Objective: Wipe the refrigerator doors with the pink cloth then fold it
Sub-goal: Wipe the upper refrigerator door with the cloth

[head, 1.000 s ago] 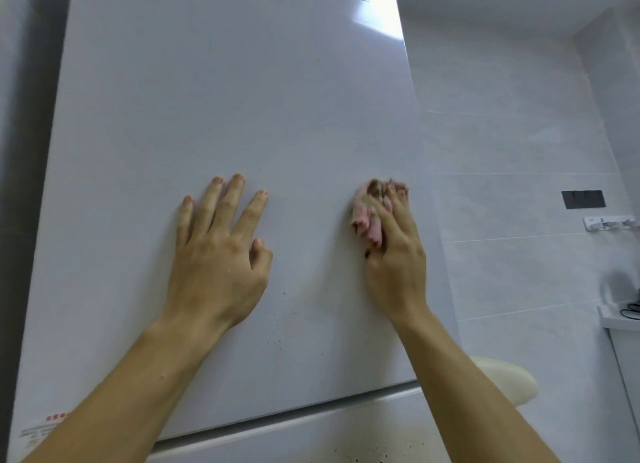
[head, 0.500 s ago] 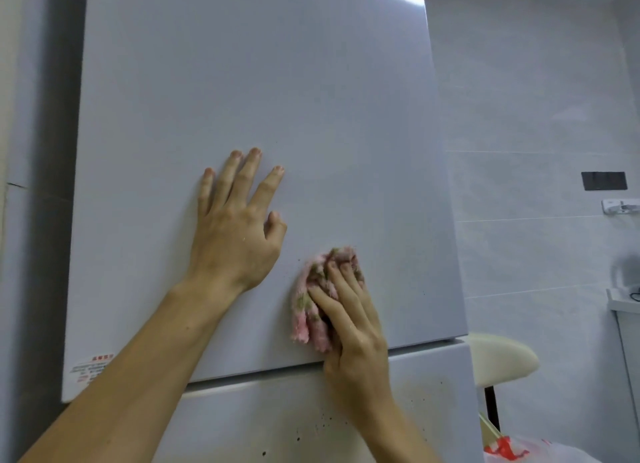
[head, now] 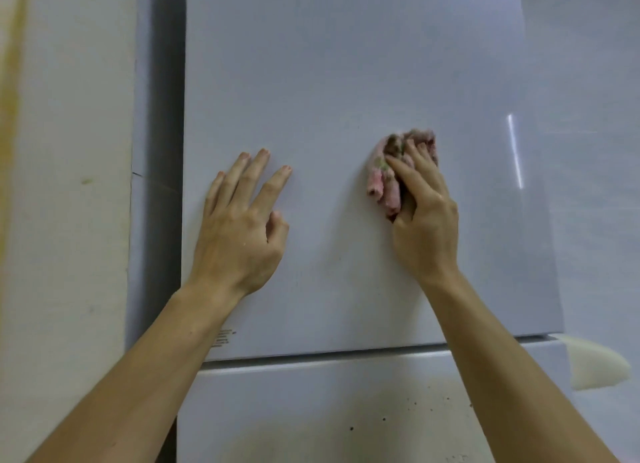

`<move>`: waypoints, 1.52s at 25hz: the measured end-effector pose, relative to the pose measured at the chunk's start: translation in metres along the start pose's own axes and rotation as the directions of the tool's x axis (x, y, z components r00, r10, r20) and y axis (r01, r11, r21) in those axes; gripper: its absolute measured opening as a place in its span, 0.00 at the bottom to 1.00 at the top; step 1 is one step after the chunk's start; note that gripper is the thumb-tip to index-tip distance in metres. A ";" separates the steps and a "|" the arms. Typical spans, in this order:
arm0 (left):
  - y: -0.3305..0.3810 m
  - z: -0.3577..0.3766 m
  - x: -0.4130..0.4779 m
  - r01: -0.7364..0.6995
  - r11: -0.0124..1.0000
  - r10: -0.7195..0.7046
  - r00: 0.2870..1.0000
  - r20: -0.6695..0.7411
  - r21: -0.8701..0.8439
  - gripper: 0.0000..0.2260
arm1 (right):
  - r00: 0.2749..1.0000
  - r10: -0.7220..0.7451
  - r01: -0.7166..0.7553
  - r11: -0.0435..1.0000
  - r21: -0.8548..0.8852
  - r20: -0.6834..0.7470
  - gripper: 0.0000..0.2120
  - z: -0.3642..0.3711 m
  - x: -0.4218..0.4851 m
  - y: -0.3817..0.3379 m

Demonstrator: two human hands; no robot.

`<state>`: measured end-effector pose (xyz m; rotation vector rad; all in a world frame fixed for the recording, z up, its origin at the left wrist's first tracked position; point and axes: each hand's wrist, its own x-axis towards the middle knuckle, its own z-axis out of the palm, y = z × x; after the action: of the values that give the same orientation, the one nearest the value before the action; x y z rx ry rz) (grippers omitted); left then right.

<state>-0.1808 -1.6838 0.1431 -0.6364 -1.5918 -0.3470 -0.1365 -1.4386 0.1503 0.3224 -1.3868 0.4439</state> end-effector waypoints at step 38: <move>-0.069 -0.014 -0.066 -0.068 0.994 0.063 0.996 -0.055 -0.083 0.26 | 0.945 -0.255 0.253 0.967 0.038 0.204 0.15 0.065 -0.144 -0.097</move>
<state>-0.2079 -1.7597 0.0905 -0.7374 -1.5089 -0.3810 -0.1642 -1.5698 0.0223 0.5630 -1.5218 0.2083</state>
